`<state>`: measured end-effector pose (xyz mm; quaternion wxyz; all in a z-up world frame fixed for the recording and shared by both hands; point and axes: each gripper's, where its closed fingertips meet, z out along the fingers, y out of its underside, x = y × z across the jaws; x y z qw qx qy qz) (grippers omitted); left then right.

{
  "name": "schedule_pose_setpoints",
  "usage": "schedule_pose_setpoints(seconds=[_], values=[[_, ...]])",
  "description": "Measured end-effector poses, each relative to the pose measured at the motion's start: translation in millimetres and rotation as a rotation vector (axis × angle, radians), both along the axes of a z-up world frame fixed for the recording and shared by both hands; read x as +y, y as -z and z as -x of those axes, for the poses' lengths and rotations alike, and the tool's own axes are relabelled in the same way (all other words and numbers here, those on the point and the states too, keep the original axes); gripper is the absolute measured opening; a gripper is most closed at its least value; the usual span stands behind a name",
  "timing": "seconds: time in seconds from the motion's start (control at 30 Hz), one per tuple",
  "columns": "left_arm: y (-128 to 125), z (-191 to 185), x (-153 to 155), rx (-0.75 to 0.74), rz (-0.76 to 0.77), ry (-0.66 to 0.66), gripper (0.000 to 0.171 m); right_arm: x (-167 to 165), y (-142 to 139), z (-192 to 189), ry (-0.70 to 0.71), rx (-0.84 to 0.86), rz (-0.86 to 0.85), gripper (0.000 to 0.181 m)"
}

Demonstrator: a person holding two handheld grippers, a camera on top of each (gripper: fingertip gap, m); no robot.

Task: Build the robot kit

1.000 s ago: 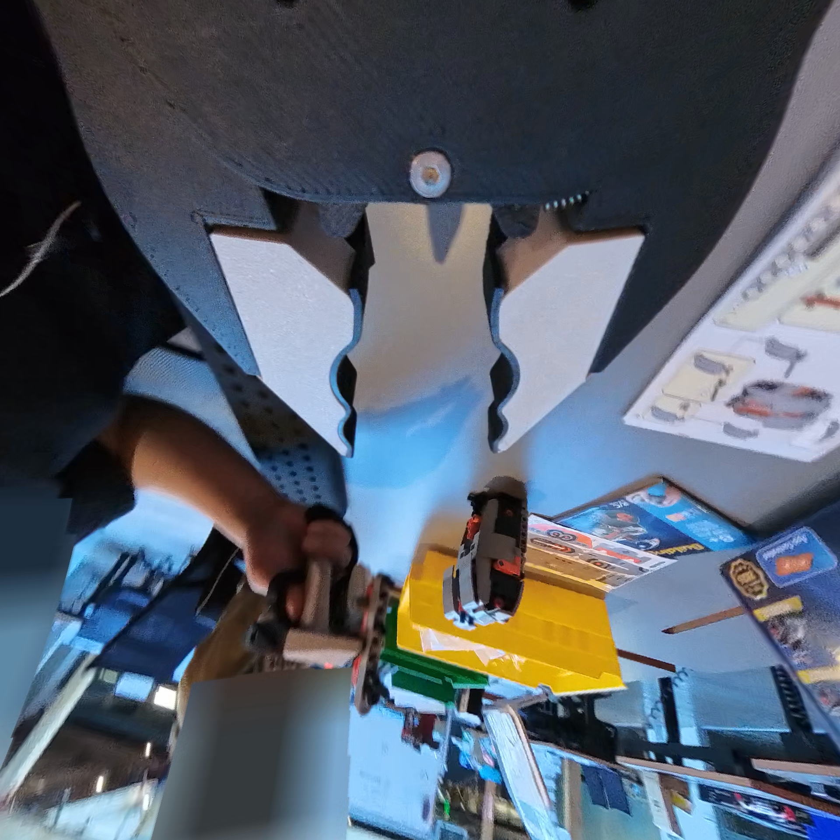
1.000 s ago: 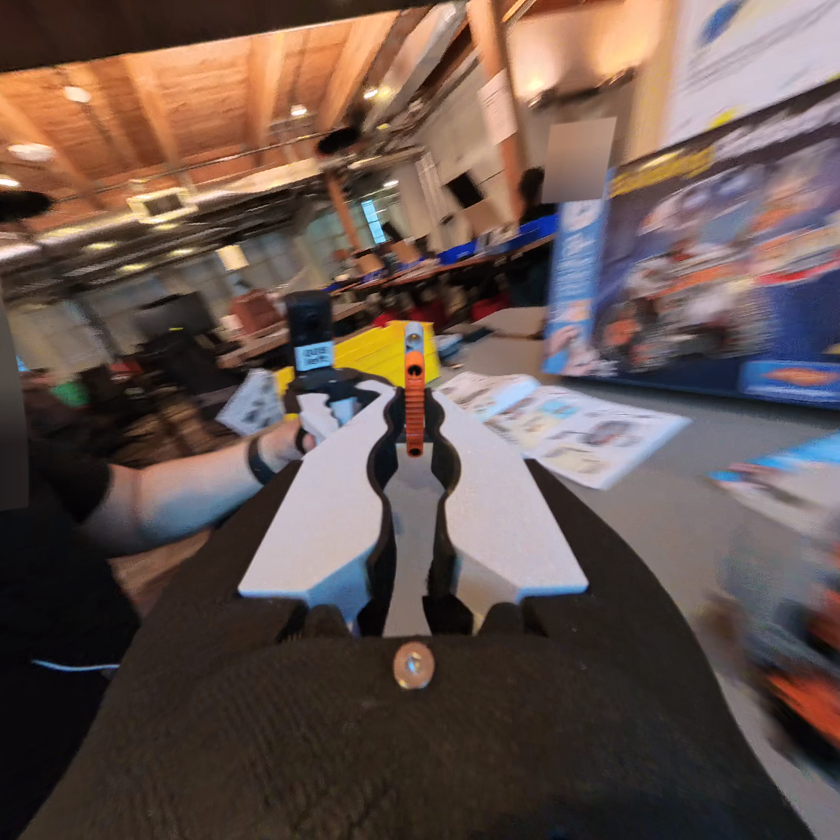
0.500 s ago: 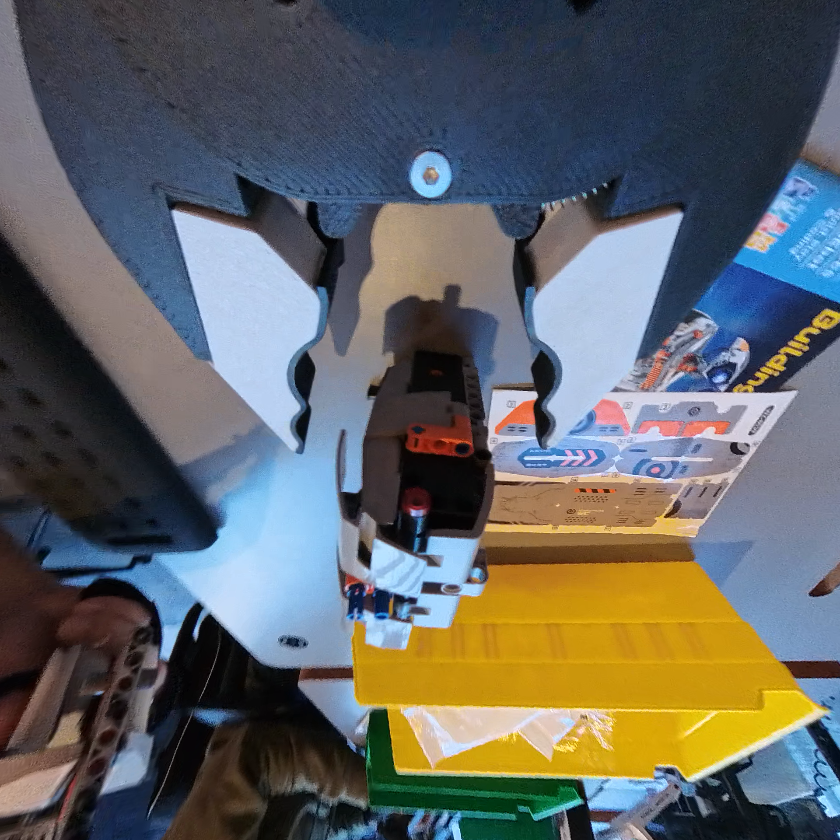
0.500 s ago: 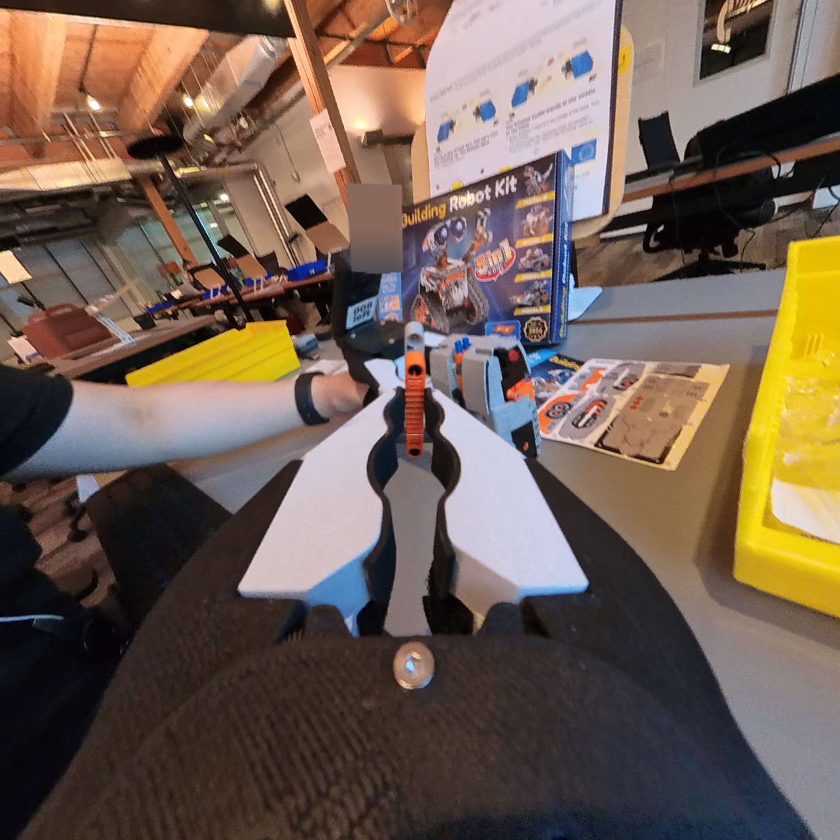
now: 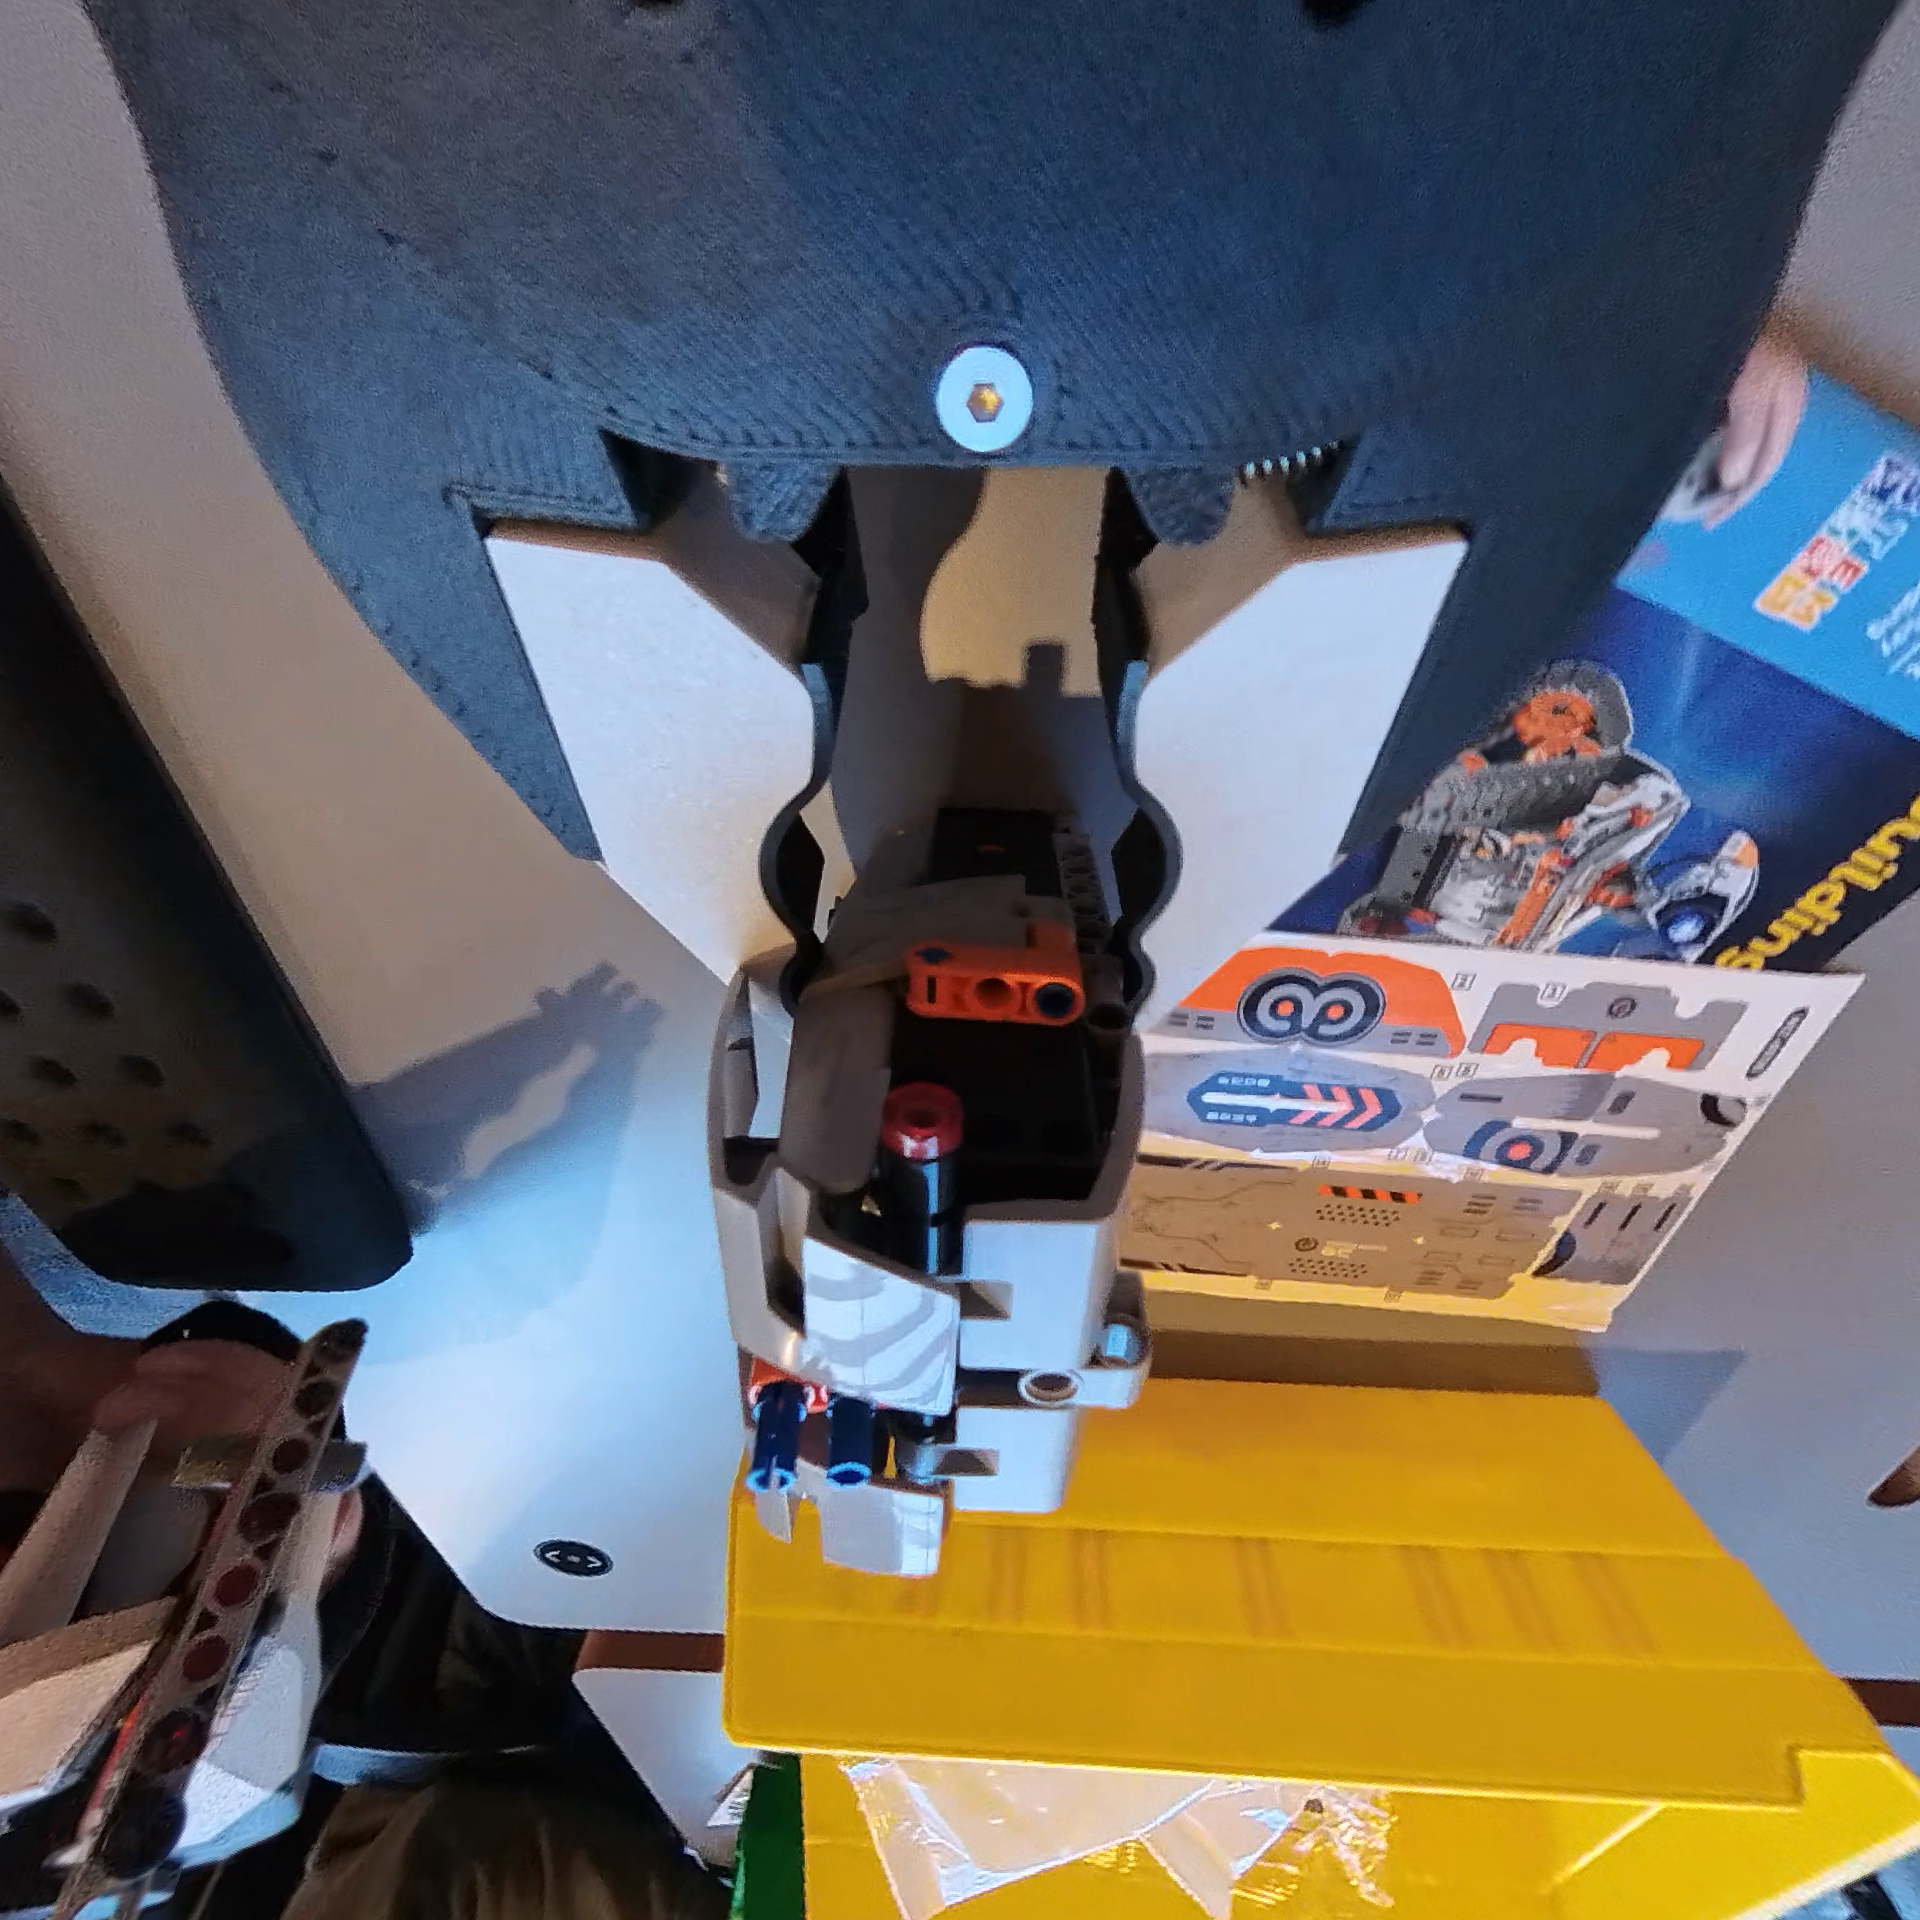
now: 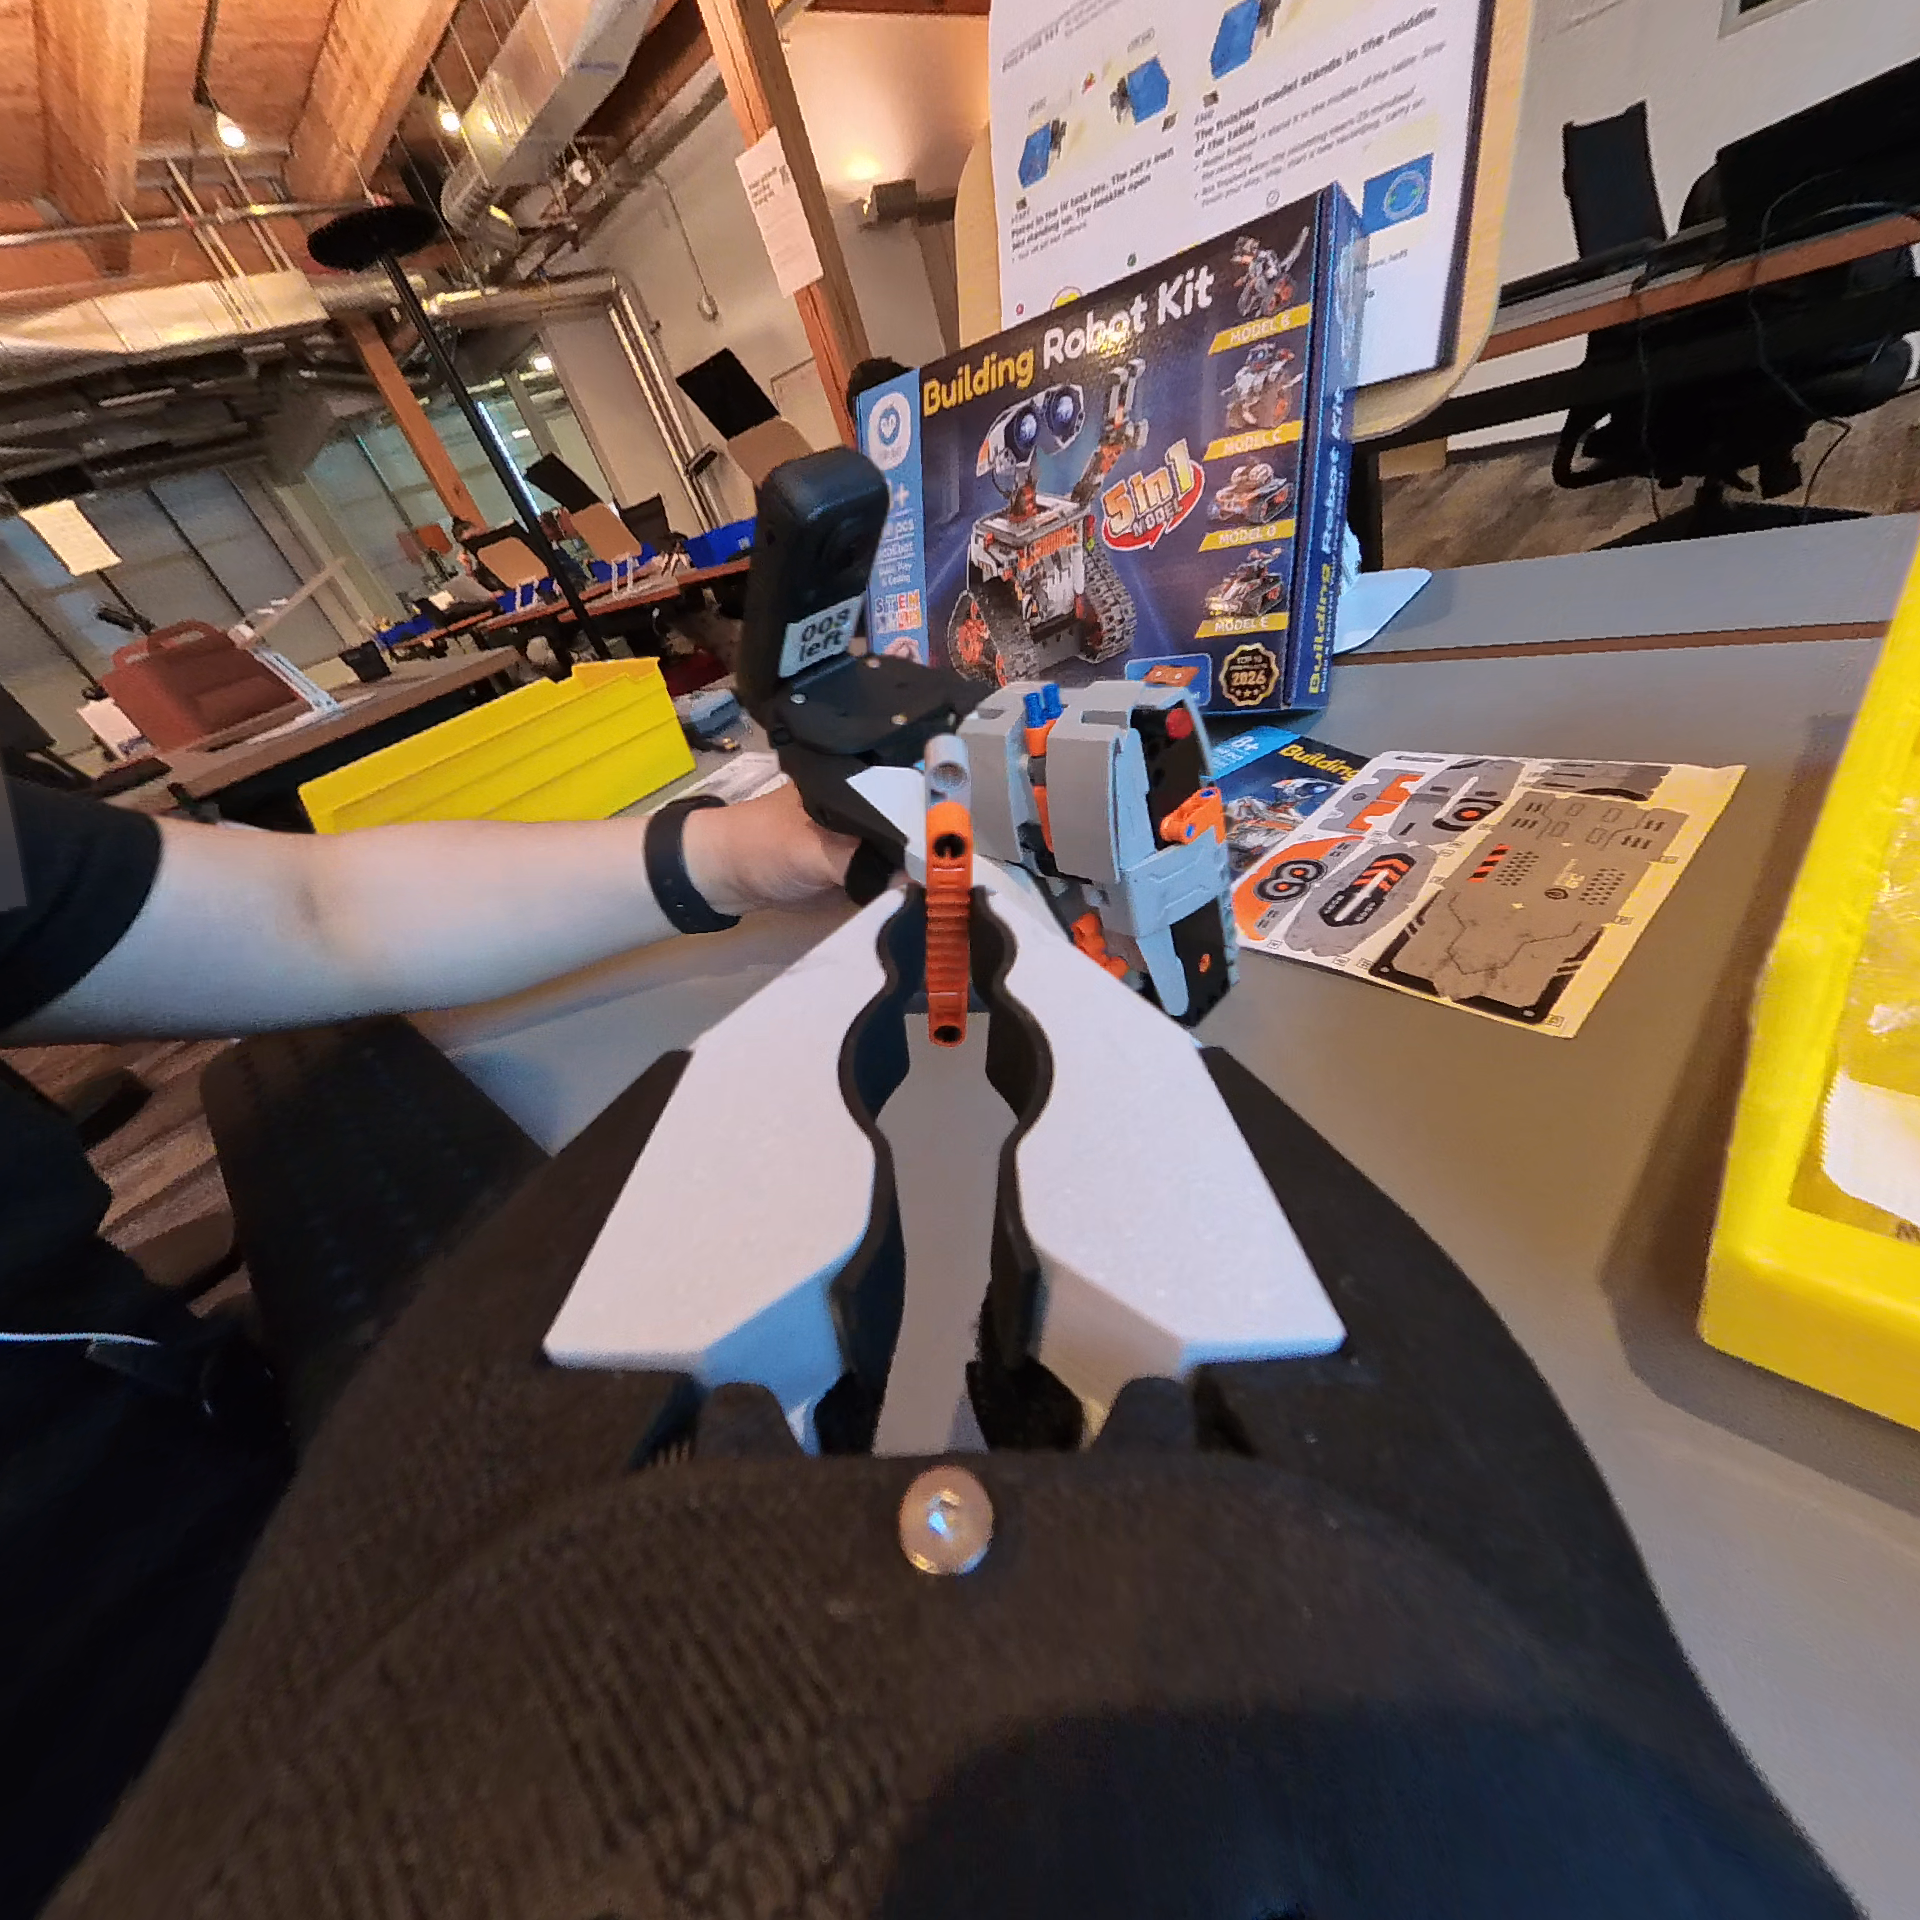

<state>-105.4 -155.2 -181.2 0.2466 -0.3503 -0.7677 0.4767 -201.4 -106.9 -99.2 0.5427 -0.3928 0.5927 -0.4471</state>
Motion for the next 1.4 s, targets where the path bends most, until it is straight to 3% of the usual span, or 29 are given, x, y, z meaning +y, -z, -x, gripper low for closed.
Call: schedule_pose_setpoints(seconds=[0.27, 0.47, 0.63, 0.83, 1.13, 1.4], values=[[0.6, -57.6, 41.2, -0.003, -0.063, -0.21, 0.054, 9.9, -4.5, -32.6, -0.072, 0.01, -0.006, 0.007], [1.3, -144.5, 129.0, -0.018, -0.099, -0.438, 0.054, 31.7, -8.9, -69.5, -0.193, 0.026, -0.008, 0.007], [2.4, -228.5, 209.3, -0.03, -0.091, -0.702, 0.054, 52.2, -4.1, -107.0, -0.28, 0.067, -0.001, 0.007], [1.6, -300.6, 266.5, 0.019, -0.075, -0.967, 0.054, 79.1, 12.7, -155.8, -0.368, 0.135, -0.055, 0.007], [0.5, -306.9, 270.9, 0.083, -0.032, -0.988, 0.055, 107.7, 47.2, -206.9, -0.446, 0.273, -0.149, 0.007], [8.2, -298.9, 267.4, 0.054, -0.076, -0.97, 0.058, 105.2, 68.3, -230.3, -0.434, 0.35, -0.3, 0.007]])
